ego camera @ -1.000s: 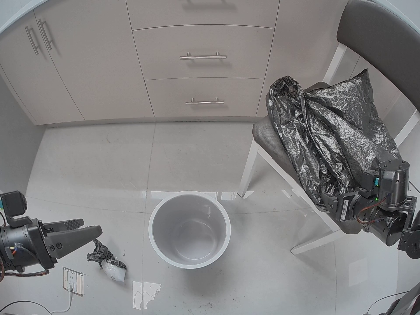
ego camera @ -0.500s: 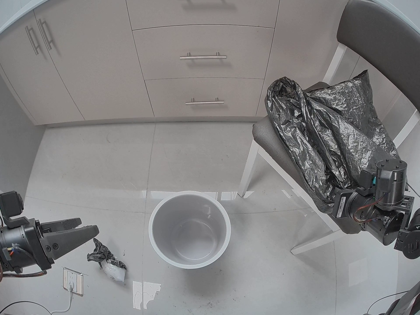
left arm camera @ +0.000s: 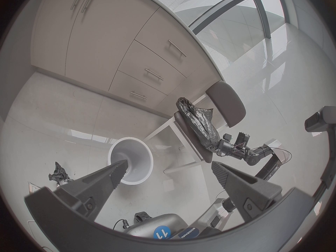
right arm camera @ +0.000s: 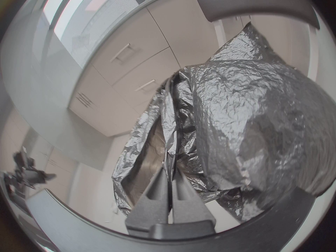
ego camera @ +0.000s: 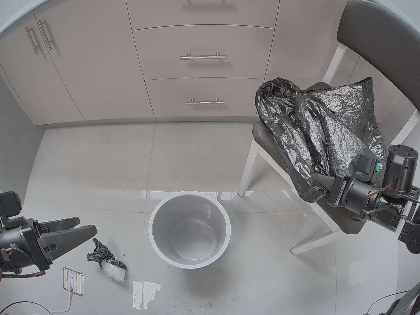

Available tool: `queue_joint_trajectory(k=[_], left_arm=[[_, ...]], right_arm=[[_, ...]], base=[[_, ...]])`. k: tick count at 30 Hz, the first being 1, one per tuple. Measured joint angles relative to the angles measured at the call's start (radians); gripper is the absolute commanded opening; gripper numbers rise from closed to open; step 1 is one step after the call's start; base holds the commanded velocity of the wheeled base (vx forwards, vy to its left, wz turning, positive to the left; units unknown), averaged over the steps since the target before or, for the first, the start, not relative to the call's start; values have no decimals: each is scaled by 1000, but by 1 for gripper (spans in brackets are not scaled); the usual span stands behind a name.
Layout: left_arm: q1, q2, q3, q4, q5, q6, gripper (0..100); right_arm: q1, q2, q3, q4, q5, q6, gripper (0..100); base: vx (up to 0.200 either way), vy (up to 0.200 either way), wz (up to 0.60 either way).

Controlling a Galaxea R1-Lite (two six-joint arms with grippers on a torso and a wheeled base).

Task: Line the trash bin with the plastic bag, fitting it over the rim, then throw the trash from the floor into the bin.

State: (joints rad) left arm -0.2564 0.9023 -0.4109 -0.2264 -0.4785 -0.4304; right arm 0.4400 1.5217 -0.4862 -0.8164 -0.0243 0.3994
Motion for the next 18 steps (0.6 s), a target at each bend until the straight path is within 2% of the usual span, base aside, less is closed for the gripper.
queue_joint_trajectory(k=[2,6,10,18], left_arm=[[0,1,0,0,0,0,100],[-1,4,3,0,-1,0,100],[-2,6,7,0,-1,1,100],[-6,38,13,-1,-3,-9,100]], right_arm=[[-14,-11,-13,-2,66,54,0],[-37,-37,-33,-3,134,142,0],[-44,-71,-44,-2,213,171,0],[-19,-197,-54,115,443,206,0]], base=[[0,0,0],[0,0,0],[0,0,0],[0,0,0]])
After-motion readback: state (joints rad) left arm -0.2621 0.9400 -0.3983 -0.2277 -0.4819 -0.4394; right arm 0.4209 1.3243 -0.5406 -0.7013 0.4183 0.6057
